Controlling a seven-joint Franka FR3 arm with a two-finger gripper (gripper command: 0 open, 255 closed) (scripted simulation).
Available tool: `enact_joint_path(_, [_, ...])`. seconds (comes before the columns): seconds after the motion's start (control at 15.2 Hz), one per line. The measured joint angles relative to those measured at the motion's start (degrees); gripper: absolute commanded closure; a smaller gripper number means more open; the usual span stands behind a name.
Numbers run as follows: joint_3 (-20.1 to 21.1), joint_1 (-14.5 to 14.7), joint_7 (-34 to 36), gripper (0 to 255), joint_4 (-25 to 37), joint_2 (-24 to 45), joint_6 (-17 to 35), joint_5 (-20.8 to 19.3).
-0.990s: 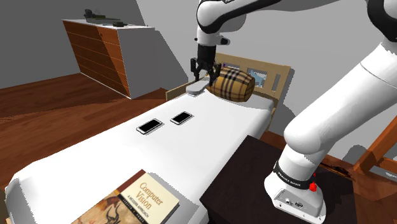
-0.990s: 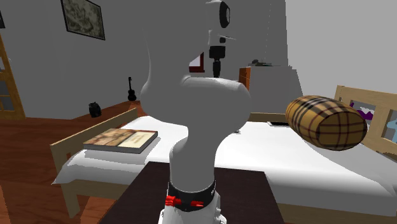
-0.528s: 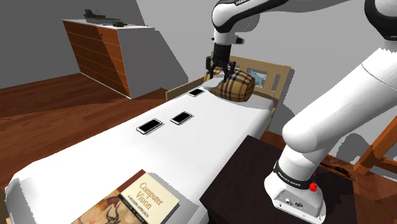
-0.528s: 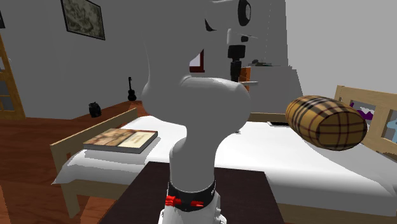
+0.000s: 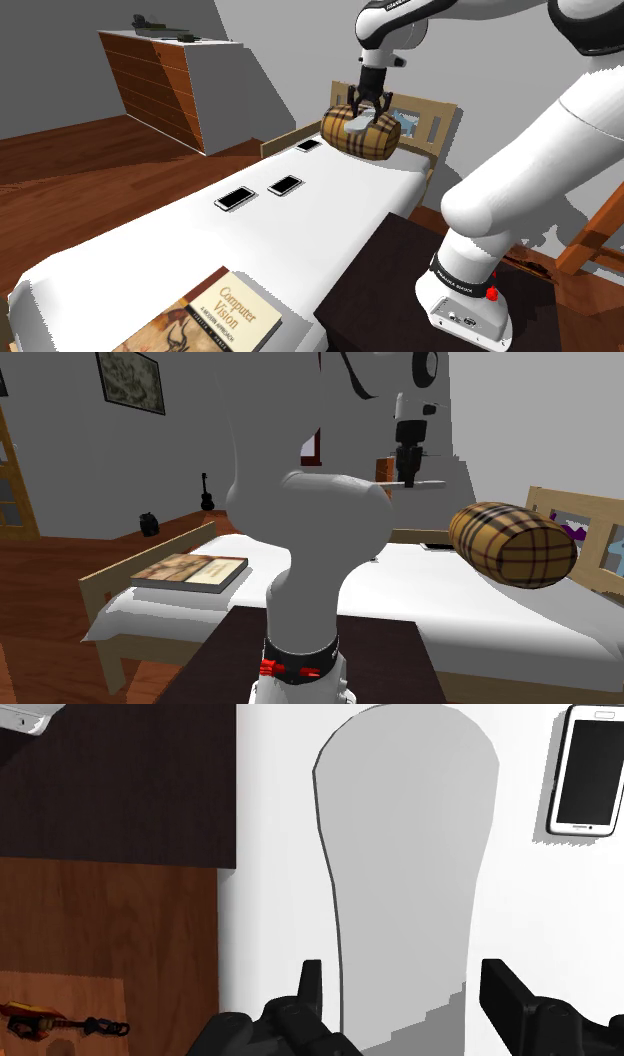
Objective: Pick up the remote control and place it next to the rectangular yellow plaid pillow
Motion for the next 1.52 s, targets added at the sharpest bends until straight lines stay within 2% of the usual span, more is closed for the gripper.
enact_joint_path(0.33, [-4.6,-2.7,-6.9,255,3.0,2.7,-0.3,-1.1])
enact_joint_path(0.79, [-10.9,-6.6,-17.1,255,10.3,9.8,-0.7,-1.1])
enact_joint_path(1.19, [-15.0,-9.7,-25.1,255,19.9,18.1,-2.3,1.0])
enact_joint_path(1.52, [-18.0,-13.3,-32.2,255,29.3,25.8,-4.6,3.8])
